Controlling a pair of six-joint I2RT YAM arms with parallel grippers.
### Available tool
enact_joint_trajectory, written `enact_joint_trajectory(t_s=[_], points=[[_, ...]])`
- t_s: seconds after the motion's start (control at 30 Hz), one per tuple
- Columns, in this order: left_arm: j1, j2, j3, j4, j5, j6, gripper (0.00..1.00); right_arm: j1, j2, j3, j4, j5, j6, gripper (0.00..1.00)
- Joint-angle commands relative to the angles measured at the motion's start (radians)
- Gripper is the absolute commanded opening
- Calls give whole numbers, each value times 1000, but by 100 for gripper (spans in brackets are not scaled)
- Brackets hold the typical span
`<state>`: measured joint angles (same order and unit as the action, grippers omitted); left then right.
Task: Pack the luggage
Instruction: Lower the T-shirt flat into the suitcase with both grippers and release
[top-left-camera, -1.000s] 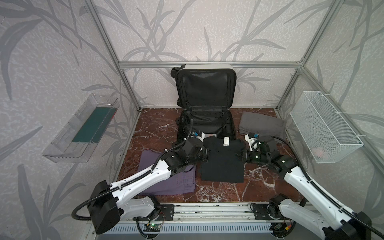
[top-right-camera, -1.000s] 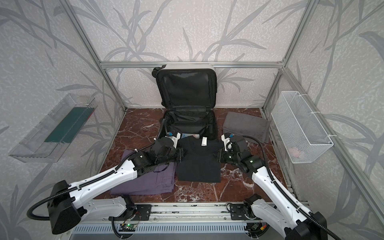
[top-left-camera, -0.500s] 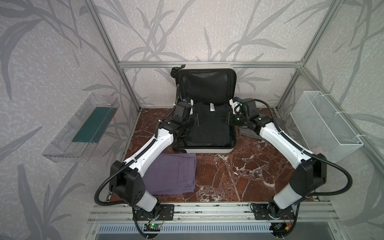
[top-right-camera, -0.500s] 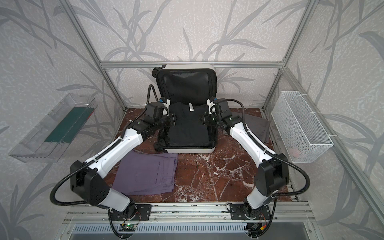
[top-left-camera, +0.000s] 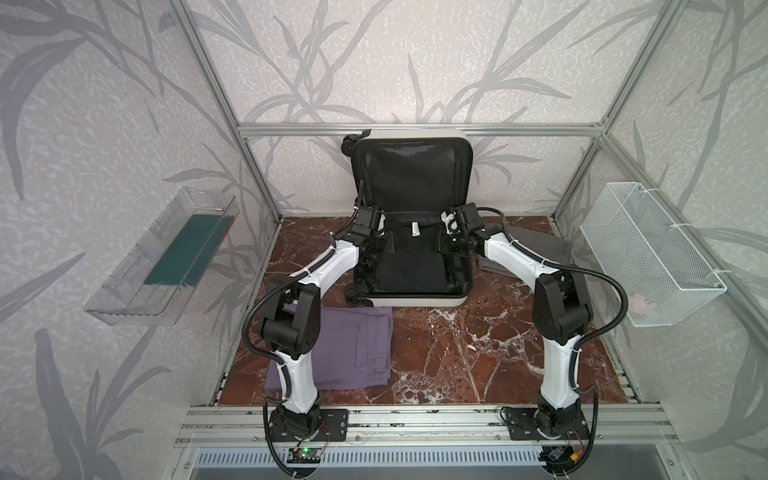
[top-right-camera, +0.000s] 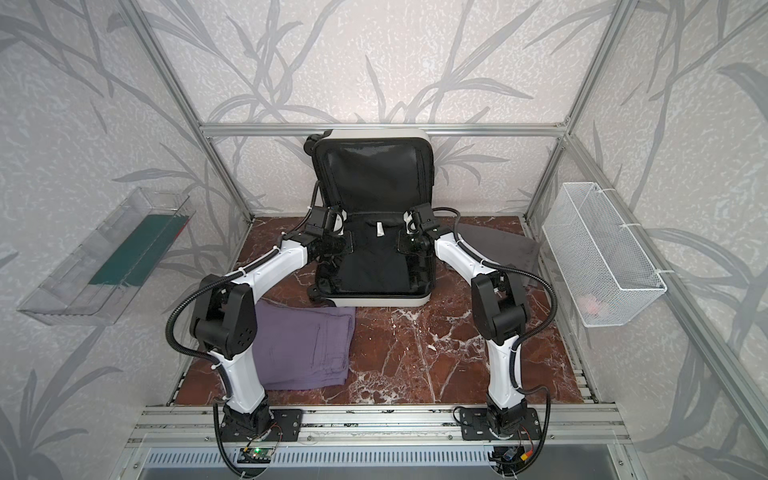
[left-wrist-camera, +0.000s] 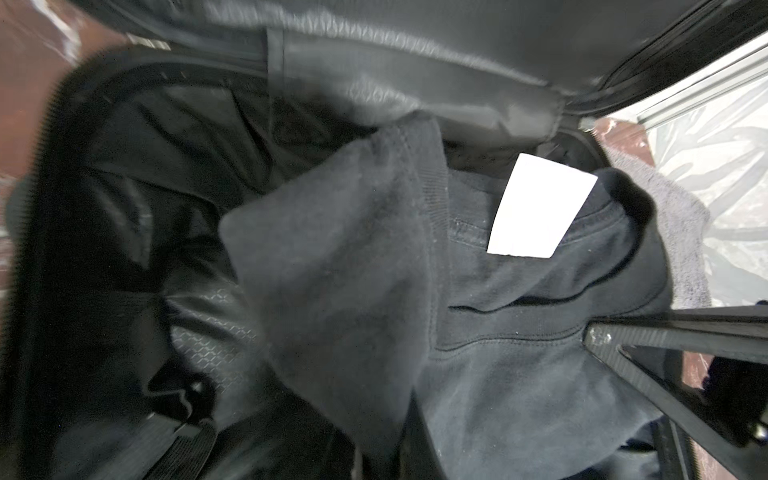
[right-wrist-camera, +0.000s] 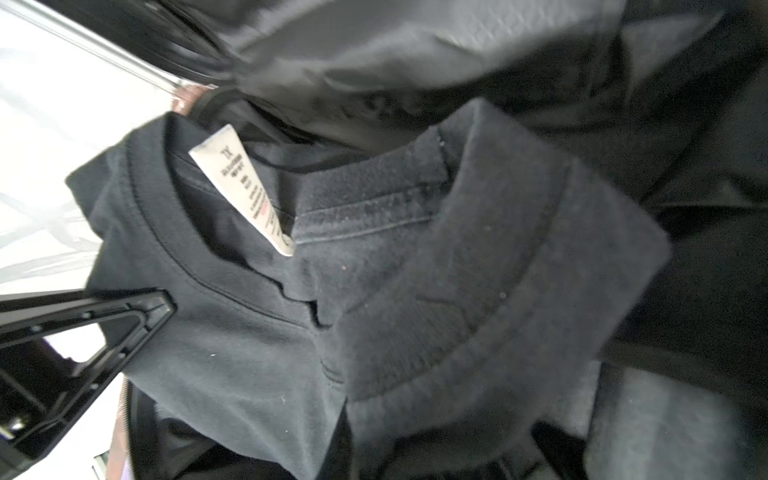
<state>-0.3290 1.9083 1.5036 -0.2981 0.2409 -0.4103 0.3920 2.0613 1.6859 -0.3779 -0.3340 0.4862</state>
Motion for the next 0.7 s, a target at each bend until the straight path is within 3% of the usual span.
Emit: enact_joint_trajectory(t_s=[0.0, 0.13, 0.27, 0.33, 0.4, 0.43, 0.6, 0.67], points=[[14, 37, 19, 46, 25, 19, 0, -16, 42, 21, 55, -18, 7, 0], [35, 85, 31, 41, 19, 22, 0, -26, 107, 61, 63, -43, 19, 5], [56, 117, 35, 36, 17, 21, 0, -31, 165, 129, 24, -38, 18, 24], [66, 127, 42, 26, 20, 22, 15, -33, 182, 167, -14, -33, 8, 37], [75, 131, 55, 1, 20, 23, 42, -35, 178, 194, -59, -20, -16, 46], [79, 129, 63, -9, 17, 26, 50, -35, 167, 194, -68, -10, -24, 48], [87, 73, 82, -28, 15, 44, 72, -39, 65, 149, -65, 46, -35, 51], [86, 52, 93, -28, 38, 40, 74, -38, 45, 147, -67, 42, -32, 51]])
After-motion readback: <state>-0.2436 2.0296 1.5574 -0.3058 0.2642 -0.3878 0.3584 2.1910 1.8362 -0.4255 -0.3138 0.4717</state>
